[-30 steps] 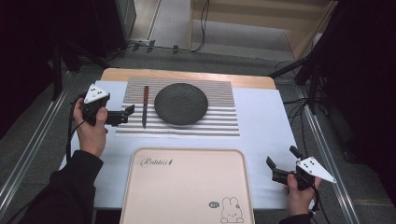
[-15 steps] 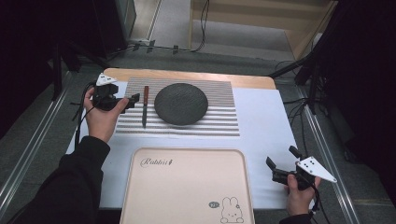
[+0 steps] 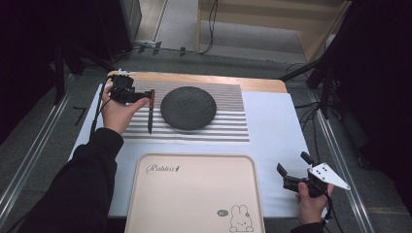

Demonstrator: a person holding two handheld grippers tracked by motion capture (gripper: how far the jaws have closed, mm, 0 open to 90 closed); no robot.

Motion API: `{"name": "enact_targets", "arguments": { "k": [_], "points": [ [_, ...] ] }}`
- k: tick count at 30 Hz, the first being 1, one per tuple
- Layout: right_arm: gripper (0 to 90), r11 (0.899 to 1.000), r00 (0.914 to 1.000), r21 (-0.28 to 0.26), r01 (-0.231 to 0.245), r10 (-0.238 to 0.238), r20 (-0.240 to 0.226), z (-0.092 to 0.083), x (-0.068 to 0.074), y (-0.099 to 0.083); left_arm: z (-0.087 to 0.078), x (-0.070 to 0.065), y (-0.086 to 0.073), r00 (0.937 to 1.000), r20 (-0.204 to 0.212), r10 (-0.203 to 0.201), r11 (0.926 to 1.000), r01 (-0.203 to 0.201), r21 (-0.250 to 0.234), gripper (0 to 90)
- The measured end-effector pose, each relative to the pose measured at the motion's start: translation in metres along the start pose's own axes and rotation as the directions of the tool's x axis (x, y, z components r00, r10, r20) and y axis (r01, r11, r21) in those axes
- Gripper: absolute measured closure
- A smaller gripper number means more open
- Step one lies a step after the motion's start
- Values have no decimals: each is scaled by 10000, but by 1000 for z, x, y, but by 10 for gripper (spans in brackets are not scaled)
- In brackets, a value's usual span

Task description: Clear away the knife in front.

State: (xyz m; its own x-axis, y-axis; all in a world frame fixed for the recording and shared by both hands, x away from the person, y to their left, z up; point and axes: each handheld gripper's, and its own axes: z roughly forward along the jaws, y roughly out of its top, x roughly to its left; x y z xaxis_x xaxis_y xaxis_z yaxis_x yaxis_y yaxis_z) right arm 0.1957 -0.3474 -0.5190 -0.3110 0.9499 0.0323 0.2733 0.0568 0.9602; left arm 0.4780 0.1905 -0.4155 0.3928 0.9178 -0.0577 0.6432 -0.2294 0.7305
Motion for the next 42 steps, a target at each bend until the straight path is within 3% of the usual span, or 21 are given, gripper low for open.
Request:
{"name": "enact_targets", "arguments": {
  "k": [10, 15, 22, 29, 38, 42],
  "points": [
    [0, 10000, 10000, 39, 49, -49, 58, 1, 1, 0, 25, 5, 10, 9998, -47, -206, 9948, 210, 998, 391],
    [0, 10000, 10000, 23, 33, -34, 67, 1, 1, 0, 38, 6, 11, 9997, -153, -173, 9842, 197, 1761, 485],
    [0, 10000, 10000, 21, 13, -13, 82, 1, 1, 0, 49, 3, 11, 9998, 85, -158, 9725, 134, 2327, 591],
    [0, 10000, 10000, 28, 0, 0, 83, 1, 1, 0, 61, 1, 8, 9998, -180, -53, 9568, 103, 2906, 615],
    [0, 10000, 9999, 10, -28, 28, 103, 1, 1, 0, 74, -4, 1, 9989, -355, 291, 9424, -156, 3341, 657],
    [0, 10000, 9999, 15, -29, 29, 109, 1, 1, 0, 81, -8, -2, 9977, -522, 429, 9306, -209, 3653, 683]
  ]
}}
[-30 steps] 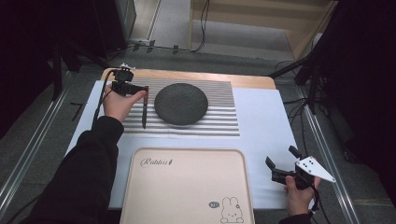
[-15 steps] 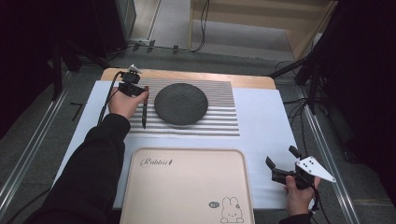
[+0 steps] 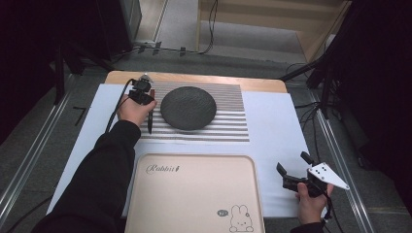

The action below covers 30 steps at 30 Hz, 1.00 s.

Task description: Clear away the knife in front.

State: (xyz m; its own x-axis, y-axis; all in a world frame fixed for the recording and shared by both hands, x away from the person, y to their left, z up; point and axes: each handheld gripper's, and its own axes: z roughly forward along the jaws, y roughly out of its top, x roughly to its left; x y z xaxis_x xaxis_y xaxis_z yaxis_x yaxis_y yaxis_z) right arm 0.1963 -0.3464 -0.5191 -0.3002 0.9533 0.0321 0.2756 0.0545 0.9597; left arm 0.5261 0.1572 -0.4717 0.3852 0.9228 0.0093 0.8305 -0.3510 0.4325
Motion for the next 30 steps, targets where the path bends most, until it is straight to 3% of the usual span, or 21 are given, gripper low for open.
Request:
{"name": "enact_targets", "arguments": {
  "k": [4, 10, 13, 16, 25, 30],
  "points": [
    [0, 10000, 10000, 3, -33, 33, 17, 0, 0, 0, 2, -5, 0, 9990, -401, 195, 9997, -190, 121, 765],
    [0, 10000, 10000, -21, -24, 24, -18, 0, -1, 0, 1, 2, 0, 10000, 44, 0, 10000, -1, 87, 771],
    [0, 10000, 10000, -44, -65, 65, -29, 0, -1, 0, -1, 4, -1, 9999, -43, 144, 9998, -143, 131, 772],
    [0, 10000, 10000, -44, -59, 59, -36, 0, -1, 0, -5, 8, -1, 9987, 509, 75, 10000, -76, 22, 773],
    [0, 10000, 10000, -44, -48, 47, -57, 0, -1, 0, -26, 9, -3, 9982, 444, 399, 9986, -383, -365, 773],
    [0, 10000, 10000, -46, -58, 58, -62, 0, -1, 0, -37, 8, -6, 9953, 806, 533, 9976, -495, -487, 773]
  ]
}}
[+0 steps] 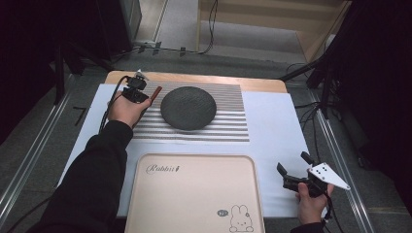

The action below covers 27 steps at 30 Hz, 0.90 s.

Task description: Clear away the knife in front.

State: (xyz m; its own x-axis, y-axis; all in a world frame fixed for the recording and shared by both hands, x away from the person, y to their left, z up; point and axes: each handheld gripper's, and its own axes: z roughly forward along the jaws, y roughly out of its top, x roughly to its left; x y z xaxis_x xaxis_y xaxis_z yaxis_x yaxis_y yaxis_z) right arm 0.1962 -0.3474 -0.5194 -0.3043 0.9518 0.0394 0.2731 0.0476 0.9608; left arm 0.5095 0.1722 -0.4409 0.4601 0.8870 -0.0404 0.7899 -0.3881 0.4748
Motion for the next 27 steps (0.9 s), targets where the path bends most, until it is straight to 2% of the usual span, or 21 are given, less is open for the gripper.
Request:
{"name": "enact_targets", "arguments": {
  "k": [3, 5, 8, 13, 18, 27],
  "points": [
    [0, 10000, 10000, 0, 6, -6, -2, 0, 0, 0, -7, -1, -2, 9997, 250, 85, 9999, -83, -93, 773],
    [0, 10000, 10000, 3, 26, -26, -7, 0, 0, 0, -11, -1, -4, 9968, 788, 105, 9999, -100, -64, 773],
    [0, 10000, 10000, -4, 18, -18, -14, 0, 0, 0, -19, -4, -7, 9948, 983, 258, 9995, -240, -202, 772],
    [0, 10000, 10000, 29, 43, -43, 13, 0, 0, 0, -31, -11, -14, 9930, 1056, 532, 9972, -472, -583, 772],
    [0, 10000, 10000, 22, 37, -37, 1, 0, 0, 0, -40, -16, -23, 9910, 1055, 825, 9945, -749, -736, 772],
    [0, 10000, 10000, 35, 48, -48, 12, 0, 0, 0, -52, -24, -38, 9899, 1016, 987, 9916, -892, -941, 772]
  ]
}}
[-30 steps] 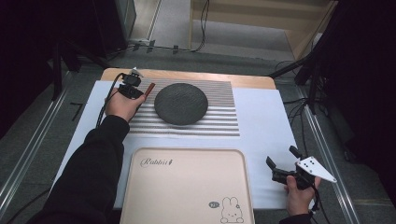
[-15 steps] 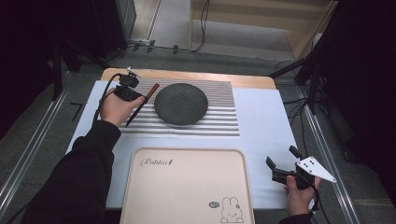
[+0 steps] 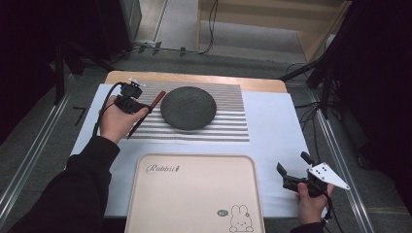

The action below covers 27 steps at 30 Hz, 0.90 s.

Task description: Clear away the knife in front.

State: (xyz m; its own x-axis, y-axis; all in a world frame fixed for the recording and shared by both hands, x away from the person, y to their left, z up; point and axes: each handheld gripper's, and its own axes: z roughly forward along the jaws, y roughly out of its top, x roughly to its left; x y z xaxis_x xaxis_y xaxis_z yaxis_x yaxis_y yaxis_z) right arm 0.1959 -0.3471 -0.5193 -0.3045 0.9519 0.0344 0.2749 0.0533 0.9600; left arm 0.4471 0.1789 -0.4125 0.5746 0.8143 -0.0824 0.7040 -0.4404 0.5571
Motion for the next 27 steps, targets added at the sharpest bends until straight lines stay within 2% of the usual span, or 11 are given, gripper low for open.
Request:
{"name": "enact_targets", "arguments": {
  "k": [6, 14, 17, 27],
  "points": [
    [0, 10000, 10000, 5, -3, 3, -1, 0, 0, 0, -9, -9, -9, 9998, -15, 206, 9996, -206, -194, 772],
    [0, 10000, 10000, 2, 0, 0, -10, 0, 0, 0, -19, -25, -20, 9988, 191, 460, 9982, -452, -394, 772],
    [0, 10000, 10000, -9, 1, -1, -16, 0, 0, 0, -24, -30, -24, 9973, 415, 612, 9974, -595, -416, 772],
    [0, 10000, 10000, -10, 23, -23, -42, 0, 0, 0, -38, -49, -41, 9937, 616, 935, 9937, -892, -683, 771]
  ]
}}
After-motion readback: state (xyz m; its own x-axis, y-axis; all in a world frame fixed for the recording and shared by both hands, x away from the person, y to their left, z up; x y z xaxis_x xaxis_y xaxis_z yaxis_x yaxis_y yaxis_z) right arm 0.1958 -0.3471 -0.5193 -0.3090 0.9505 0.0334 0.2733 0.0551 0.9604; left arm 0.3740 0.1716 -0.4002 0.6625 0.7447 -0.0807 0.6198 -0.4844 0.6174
